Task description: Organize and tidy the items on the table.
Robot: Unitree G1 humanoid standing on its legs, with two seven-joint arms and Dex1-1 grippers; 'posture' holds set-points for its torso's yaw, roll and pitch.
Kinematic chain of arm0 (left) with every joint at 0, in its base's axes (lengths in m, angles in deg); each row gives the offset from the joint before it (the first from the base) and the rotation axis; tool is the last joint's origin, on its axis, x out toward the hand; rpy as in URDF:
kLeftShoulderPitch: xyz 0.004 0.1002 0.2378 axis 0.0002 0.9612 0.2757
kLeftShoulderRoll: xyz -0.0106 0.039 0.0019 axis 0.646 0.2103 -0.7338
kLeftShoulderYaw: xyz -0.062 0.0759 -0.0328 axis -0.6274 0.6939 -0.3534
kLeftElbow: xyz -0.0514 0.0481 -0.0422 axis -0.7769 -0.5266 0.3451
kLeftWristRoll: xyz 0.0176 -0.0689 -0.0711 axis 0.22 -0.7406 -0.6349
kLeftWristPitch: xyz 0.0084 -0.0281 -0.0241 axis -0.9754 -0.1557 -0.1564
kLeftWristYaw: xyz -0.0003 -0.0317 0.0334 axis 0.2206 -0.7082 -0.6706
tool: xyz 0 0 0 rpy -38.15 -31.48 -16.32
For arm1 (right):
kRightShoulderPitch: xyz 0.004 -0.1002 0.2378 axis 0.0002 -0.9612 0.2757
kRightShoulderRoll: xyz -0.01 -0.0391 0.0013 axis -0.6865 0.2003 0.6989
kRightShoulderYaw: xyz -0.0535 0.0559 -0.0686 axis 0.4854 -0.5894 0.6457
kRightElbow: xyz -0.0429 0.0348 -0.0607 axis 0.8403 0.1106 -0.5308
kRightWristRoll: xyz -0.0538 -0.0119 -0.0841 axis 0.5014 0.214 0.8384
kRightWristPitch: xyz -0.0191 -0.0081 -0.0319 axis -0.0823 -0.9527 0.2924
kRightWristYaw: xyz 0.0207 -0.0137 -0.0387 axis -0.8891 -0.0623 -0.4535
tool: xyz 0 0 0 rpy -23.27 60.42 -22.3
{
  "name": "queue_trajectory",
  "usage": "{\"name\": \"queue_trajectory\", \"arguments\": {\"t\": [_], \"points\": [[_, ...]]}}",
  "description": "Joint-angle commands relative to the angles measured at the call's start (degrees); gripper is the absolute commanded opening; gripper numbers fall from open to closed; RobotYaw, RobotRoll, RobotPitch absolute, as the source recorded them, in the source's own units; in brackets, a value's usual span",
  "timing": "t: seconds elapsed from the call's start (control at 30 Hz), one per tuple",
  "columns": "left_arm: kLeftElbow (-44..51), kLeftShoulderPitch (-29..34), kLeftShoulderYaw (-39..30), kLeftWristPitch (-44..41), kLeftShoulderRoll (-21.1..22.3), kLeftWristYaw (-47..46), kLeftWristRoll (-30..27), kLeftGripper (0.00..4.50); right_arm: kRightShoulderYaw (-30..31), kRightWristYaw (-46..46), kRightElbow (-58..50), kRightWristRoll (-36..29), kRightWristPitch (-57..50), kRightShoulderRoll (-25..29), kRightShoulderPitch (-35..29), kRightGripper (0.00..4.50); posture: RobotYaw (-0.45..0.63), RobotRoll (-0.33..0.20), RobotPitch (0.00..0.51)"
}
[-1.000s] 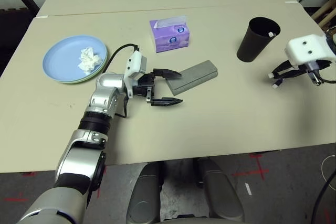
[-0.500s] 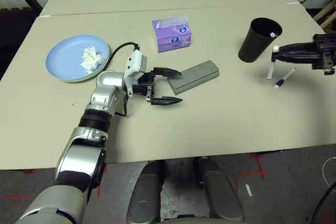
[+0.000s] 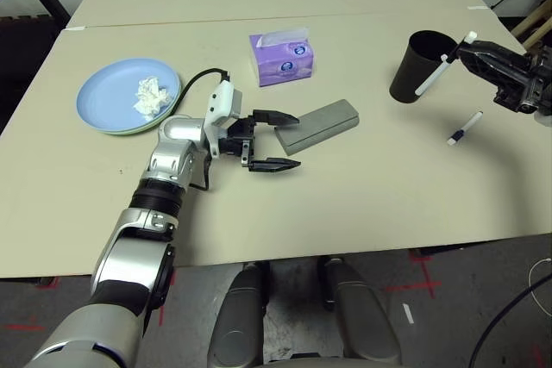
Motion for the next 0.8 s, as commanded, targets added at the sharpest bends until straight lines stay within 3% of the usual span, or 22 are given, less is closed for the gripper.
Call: {"name": "queue_trajectory", "arguments": {"t": [0.03, 0.27, 0.8], "points": [[1.0, -0.2, -0.3, 0.1, -0.4, -2.3, 0.8, 4.5, -1.1, 0.8, -1.4, 0.7, -0.3, 0.2, -0.2, 0.4, 0.0, 0.0, 0.18], [0.9, -0.1, -0.5, -1.5, -0.1, -5.0, 0.8, 4.5, -1.4, 3.5, -2.4, 1.1, 0.1, -0.7, 1.0, 0.4, 0.0, 0.0, 0.181], [7.5, 2.4, -1.9, -7.1, 0.3, -8.6, -1.4, 4.5, -8.0, 15.2, 3.0, 3.0, 4.9, -1.9, 4.8, 0.4, 0.0, 0.0, 0.182]]}}
